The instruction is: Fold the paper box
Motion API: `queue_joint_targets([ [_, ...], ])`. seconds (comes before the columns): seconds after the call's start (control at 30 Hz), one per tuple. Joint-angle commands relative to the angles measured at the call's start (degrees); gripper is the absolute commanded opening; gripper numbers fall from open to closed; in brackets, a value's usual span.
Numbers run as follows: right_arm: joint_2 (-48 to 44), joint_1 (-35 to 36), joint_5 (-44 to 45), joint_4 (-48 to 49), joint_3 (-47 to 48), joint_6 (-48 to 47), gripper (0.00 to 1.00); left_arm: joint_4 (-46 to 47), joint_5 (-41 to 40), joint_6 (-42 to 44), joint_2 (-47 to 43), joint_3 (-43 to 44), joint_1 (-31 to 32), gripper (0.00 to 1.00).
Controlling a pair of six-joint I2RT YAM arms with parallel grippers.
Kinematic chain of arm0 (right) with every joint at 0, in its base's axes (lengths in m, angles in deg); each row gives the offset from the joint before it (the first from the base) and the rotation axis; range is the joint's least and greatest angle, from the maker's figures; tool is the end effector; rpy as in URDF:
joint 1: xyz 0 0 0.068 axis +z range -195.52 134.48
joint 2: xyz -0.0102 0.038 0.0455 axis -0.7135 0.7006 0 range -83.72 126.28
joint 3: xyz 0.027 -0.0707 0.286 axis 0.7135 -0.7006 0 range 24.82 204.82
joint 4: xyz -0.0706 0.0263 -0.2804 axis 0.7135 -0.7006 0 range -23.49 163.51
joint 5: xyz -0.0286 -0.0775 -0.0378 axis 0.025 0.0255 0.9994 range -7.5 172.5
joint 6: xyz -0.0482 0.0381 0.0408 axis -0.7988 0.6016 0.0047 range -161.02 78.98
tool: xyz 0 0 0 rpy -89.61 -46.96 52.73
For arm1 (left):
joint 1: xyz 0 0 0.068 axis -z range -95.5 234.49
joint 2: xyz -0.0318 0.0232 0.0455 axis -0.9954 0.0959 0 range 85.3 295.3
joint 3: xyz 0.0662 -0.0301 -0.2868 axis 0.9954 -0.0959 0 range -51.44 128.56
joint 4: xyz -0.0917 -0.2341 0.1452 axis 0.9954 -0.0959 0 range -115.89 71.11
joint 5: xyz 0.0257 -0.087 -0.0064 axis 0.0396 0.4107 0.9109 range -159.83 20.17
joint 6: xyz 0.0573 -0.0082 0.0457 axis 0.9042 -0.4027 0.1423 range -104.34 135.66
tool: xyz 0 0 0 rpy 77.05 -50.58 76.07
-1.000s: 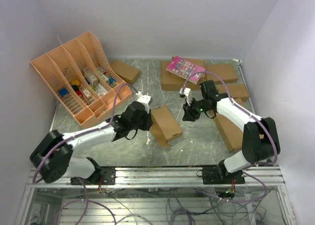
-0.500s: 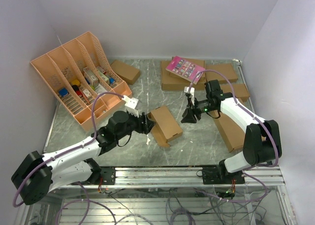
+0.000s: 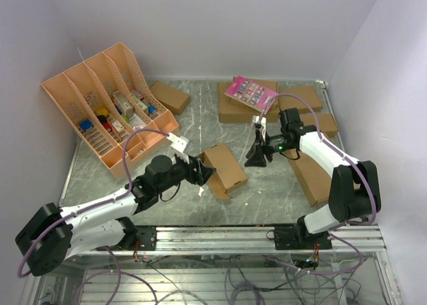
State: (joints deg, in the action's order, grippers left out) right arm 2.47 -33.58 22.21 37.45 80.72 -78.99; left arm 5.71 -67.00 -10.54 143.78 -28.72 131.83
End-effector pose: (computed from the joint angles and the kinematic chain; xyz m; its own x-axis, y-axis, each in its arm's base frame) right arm 0.2931 0.1167 0.2177 -0.4335 -0.4034 -0.8058 -0.9010 0.2086 0.3803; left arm 0.1749 -0.1942 0.2202 -0.4565 -0.1555 -0.8760 0.6305 0.6382 -0.4418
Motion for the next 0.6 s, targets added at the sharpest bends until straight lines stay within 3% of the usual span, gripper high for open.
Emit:
queue_joint_targets([
  [0.0,1.42,-0.53,-2.42,2.08,-0.8,2.69,0.49,10.41,-0.85,5.68,-4.11,-4.36,5.37,0.75],
  [0.13,2.28,-0.55,-2.76,5.45,-2.02,6.96,0.54,20.22,-6.11,13.15,-6.6,-10.25,14.29,0.76],
  [0.23,2.46,-0.44,-2.23,9.43,-3.18,11.54,0.57,28.42,-8.02,17.34,-4.66,-14.75,17.59,0.77],
  [0.37,2.87,-0.44,-0.29,14.33,-4.68,17.85,0.58,33.56,-10.21,23.83,2.71,-16.25,22.5,0.83],
  [0.57,4.9,-0.44,0.74,17.12,-5.88,21.87,0.6,35.9,-13.41,33.54,14.04,-14.18,27.49,0.83],
])
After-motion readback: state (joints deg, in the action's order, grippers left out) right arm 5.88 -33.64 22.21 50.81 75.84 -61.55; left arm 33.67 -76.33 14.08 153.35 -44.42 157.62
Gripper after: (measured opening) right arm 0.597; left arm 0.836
